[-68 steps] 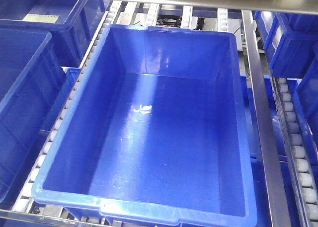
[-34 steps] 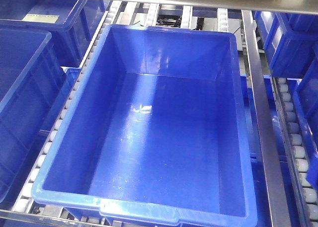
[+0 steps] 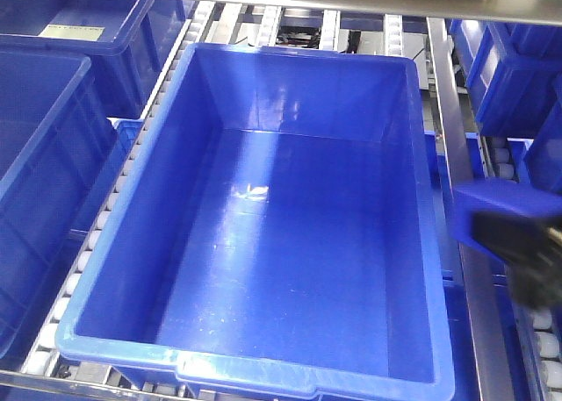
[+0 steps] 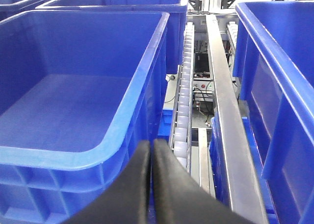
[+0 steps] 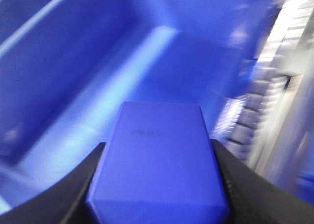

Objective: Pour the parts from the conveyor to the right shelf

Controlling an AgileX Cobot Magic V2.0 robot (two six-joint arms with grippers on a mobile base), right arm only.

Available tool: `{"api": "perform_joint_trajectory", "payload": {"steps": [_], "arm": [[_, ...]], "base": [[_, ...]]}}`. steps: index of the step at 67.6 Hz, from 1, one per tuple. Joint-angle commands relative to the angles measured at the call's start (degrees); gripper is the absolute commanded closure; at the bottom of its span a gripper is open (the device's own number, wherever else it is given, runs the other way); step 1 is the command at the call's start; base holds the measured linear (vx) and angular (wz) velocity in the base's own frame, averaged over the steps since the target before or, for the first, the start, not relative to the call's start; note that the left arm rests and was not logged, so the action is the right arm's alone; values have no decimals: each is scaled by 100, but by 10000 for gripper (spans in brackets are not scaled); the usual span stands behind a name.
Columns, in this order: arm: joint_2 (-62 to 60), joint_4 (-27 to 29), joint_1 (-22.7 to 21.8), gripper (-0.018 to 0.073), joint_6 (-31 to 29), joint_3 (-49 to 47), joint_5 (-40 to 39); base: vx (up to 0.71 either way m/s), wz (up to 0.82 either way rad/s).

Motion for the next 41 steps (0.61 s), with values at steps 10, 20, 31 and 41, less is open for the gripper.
{"api": "perform_joint_trajectory", "payload": {"steps": [10,20,31,41], "arm": [[1408,-439,897,565,521,-1043,-357],[2443,-564,1306,565,600,-1626,-298],[3666,-908,1539,565,782,-2481,106],[4737,-1306,1668,565,804,-3500,850]], "base": [[0,0],[0,0],[0,0],[0,0]]}}
